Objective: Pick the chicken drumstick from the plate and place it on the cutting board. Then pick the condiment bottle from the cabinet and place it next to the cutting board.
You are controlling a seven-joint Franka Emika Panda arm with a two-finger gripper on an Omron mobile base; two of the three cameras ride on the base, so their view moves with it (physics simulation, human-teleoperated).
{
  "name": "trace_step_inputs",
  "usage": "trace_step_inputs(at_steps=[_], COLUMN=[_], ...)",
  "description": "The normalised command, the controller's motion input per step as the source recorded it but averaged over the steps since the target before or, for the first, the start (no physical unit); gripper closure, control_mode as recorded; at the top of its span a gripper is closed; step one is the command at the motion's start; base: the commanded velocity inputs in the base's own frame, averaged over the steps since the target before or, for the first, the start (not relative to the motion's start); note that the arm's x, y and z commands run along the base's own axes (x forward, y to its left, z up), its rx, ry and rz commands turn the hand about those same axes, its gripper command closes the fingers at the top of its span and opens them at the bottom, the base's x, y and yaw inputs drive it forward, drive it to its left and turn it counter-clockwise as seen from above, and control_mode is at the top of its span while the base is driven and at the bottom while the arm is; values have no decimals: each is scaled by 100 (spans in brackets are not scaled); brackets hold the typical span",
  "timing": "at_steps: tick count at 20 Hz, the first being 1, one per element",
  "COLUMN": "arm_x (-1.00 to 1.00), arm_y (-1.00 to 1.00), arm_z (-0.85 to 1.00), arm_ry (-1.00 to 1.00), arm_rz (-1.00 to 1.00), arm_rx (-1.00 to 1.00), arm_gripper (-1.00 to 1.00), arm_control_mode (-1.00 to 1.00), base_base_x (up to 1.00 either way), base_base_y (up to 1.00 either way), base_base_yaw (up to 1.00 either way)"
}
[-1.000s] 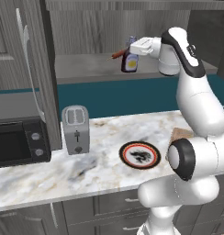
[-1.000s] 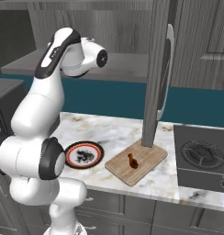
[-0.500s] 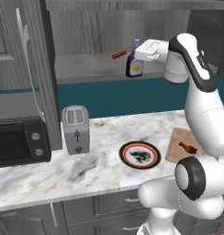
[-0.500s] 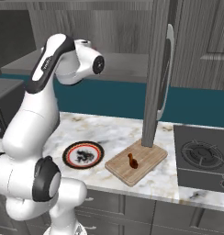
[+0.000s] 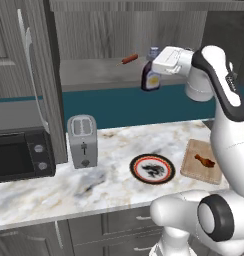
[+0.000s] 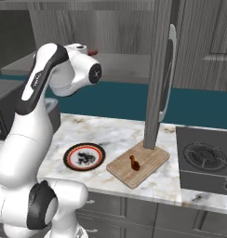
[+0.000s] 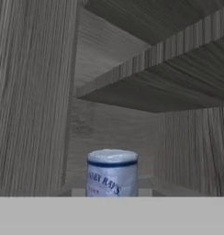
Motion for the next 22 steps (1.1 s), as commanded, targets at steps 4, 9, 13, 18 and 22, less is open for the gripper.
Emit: trace_step_inputs(at_steps=[4, 9, 13, 18, 22], arm_x=[-46, -45, -44, -42, -38], arm_y=[0, 0, 0, 0, 0], arm_z=[0, 0, 0, 0, -2], arm_ry=[0, 0, 0, 0, 1], arm_rz=[0, 0, 0, 0, 0], arm_rx=[-1, -1, -1, -1, -1], arm_gripper=[100, 100, 100, 100, 100], arm_control_mode=[-100, -100, -100, -100, -100], base_base_x=[0, 0, 0, 0, 0], base_base_y=[0, 0, 0, 0, 0], base_base_yaw=[0, 0, 0, 0, 0])
